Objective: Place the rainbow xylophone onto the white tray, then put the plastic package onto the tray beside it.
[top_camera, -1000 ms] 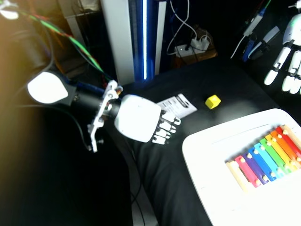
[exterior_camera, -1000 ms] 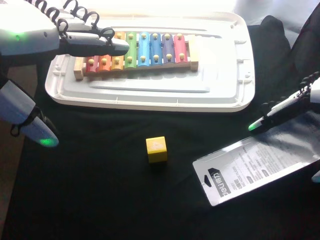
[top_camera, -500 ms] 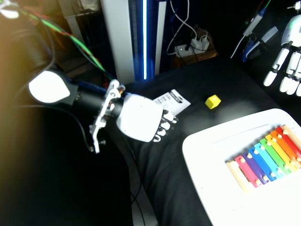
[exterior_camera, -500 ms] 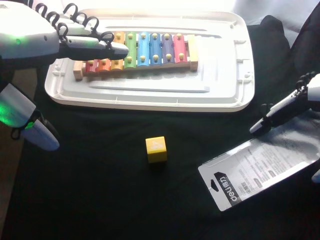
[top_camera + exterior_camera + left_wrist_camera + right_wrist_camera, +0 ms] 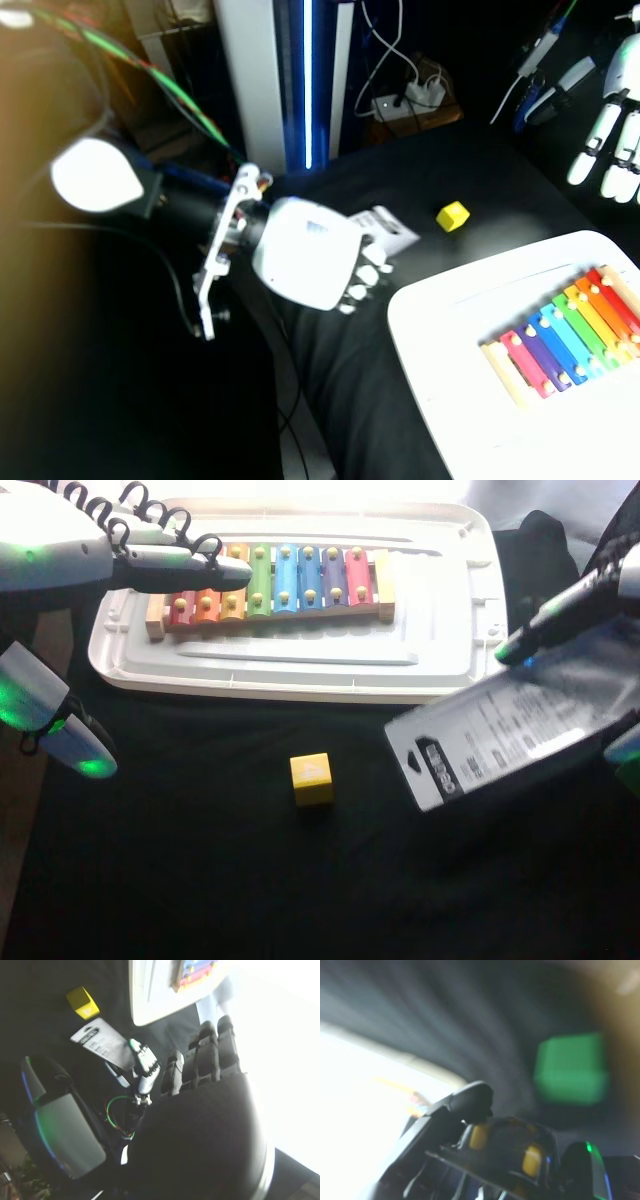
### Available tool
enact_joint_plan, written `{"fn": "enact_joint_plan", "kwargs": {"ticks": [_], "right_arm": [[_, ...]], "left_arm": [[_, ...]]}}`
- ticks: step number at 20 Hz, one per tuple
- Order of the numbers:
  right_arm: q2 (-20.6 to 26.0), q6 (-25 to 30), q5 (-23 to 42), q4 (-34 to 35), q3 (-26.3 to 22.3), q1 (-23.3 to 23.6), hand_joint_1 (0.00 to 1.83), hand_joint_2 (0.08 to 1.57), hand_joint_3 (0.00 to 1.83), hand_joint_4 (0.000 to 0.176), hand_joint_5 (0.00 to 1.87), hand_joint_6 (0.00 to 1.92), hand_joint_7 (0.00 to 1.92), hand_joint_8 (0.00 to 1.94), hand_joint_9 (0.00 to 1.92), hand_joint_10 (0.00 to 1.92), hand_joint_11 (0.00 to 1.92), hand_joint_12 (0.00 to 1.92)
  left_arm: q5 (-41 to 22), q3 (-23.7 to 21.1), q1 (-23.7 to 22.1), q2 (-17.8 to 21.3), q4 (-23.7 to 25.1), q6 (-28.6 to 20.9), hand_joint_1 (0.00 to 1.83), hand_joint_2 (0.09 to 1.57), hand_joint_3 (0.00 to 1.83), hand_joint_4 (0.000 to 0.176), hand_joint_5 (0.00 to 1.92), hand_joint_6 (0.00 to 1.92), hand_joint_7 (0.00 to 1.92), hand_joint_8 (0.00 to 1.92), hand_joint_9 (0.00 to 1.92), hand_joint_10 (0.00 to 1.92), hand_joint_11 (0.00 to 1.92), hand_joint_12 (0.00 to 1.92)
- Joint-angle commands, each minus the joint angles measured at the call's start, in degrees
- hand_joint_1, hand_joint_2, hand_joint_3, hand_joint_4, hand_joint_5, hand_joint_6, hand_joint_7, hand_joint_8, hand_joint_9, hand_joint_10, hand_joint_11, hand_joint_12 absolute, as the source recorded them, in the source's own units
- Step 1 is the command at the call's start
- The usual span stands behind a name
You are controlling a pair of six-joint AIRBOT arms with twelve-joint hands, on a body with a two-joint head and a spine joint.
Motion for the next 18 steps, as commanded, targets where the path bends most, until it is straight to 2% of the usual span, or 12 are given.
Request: {"fn": "enact_joint_plan", "kwargs": {"ticks": [1, 3, 4, 5, 8, 9, 10, 11, 13, 14, 15, 18], "right_arm": [[0.23, 0.01, 4.16, 3.51, 0.06, 1.21, 1.38, 1.04, 0.0, 0.0, 1.04, 0.62, 1.16, 0.68, 1.21, 0.95, 1.0, 1.14], [0.29, -0.67, 4.11, 3.51, 0.29, 3.19, 1.28, 1.12, 0.0, 0.0, 0.94, 0.75, 1.04, 1.13, 1.26, 0.76, 1.1, 1.2], [0.24, -0.91, 4.03, 3.51, 0.55, 4.13, 1.28, 1.09, 0.0, 0.0, 0.96, 0.8, 1.13, 0.94, 1.3, 0.51, 1.12, 0.97], [0.0, -1.18, 3.95, 3.52, 0.86, 5.11, 1.38, 1.04, 0.0, 0.0, 0.97, 0.73, 1.17, 0.67, 1.28, 0.76, 1.15, 0.85], [-1.62, -1.23, 3.78, 3.94, 2.91, 7.47, 1.41, 1.01, 0.0, 0.0, 1.04, 0.65, 1.3, 0.35, 1.27, 0.83, 1.08, 0.88], [-2.21, -1.23, 3.74, 4.33, 3.6, 8.0, 1.31, 1.03, 0.0, 0.0, 1.07, 0.67, 1.26, 0.61, 1.24, 0.58, 0.99, 1.06], [-3.04, -1.49, 3.73, 4.96, 4.45, 8.59, 1.39, 1.03, 0.0, 0.0, 1.08, 0.56, 1.25, 0.52, 1.18, 0.93, 0.6, 1.09], [-3.7, -1.64, 3.67, 5.29, 5.03, 9.03, 1.39, 1.06, 0.0, 0.0, 0.98, 0.78, 1.18, 0.61, 1.08, 1.03, 0.35, 0.99], [-5.21, -1.65, 3.13, 5.6, 6.6, 10.36, 1.41, 1.03, 0.0, 0.0, 1.02, 0.65, 1.19, 0.57, 1.2, 0.94, 0.94, 0.98], [-5.77, -1.69, 2.74, 5.86, 7.24, 11.1, 1.4, 1.05, 0.0, 0.0, 1.0, 0.63, 1.16, 0.67, 1.19, 0.98, 1.03, 1.02], [-6.2, -1.81, 2.52, 6.03, 7.61, 11.58, 1.4, 1.05, 0.0, 0.0, 1.0, 0.63, 1.16, 0.67, 1.19, 0.98, 1.03, 1.02], [-6.49, -1.88, 2.37, 6.15, 7.86, 11.84, 1.28, 1.1, 0.0, 0.0, 0.94, 0.84, 1.11, 0.97, 1.2, 0.51, 0.84, 1.23]], "left_arm": [[1.09, 0.27, -0.41, -0.02, -2.2, 0.37, 0.75, 0.67, 0.0, 0.174, 0.0, 0.0, 0.04, 0.0, 0.13, 0.01, 0.12, 0.05], [1.25, 0.28, -0.37, -0.02, -3.27, 1.3, 0.73, 0.68, 0.0, 0.176, 0.0, 0.0, 0.06, 0.01, 0.13, 0.01, 0.11, 0.04], [1.36, 0.32, -0.36, -0.02, -3.63, 1.6, 0.73, 0.69, 0.01, 0.176, 0.0, 0.0, 0.07, 0.01, 0.13, 0.01, 0.1, 0.04], [1.42, 0.34, -0.34, -0.02, -3.97, 1.82, 0.74, 0.7, 0.01, 0.176, 0.0, 0.0, 0.07, 0.01, 0.14, 0.01, 0.09, 0.03], [1.42, 0.37, -0.21, -0.02, -4.73, 2.59, 0.76, 0.68, 0.0, 0.176, 0.0, 0.0, 0.09, 0.01, 0.16, 0.01, 0.11, 0.04], [1.42, 0.37, -0.21, -0.02, -4.99, 2.83, 0.76, 0.7, 0.01, 0.176, 0.0, 0.0, 0.09, 0.01, 0.15, 0.01, 0.11, 0.04], [1.42, 0.37, -0.21, -0.01, -5.26, 3.04, 0.75, 0.72, 0.01, 0.176, 0.0, 0.0, 0.1, 0.01, 0.16, 0.01, 0.12, 0.05], [1.44, 0.39, -0.21, -0.01, -5.39, 3.23, 0.76, 0.7, 0.0, 0.176, 0.0, 0.0, 0.09, 0.01, 0.15, 0.01, 0.1, 0.04], [1.48, 0.39, -0.19, -0.01, -6.0, 3.85, 0.81, 0.67, 0.0, 0.176, 0.0, 0.0, 0.1, 0.01, 0.15, 0.0, 0.1, 0.04], [1.48, 0.39, -0.18, -0.01, -6.39, 4.24, 0.79, 0.65, 0.0, 0.176, 0.0, 0.0, 0.1, 0.01, 0.15, 0.0, 0.14, 0.06], [1.48, 0.38, -0.18, -0.02, -6.72, 4.55, 0.79, 0.65, 0.0, 0.176, 0.0, 0.0, 0.1, 0.01, 0.15, 0.0, 0.14, 0.06], [1.48, 0.38, -0.15, -0.02, -6.95, 4.72, 0.77, 0.65, 0.0, 0.176, 0.0, 0.0, 0.1, 0.0, 0.16, 0.01, 0.16, 0.07]]}}
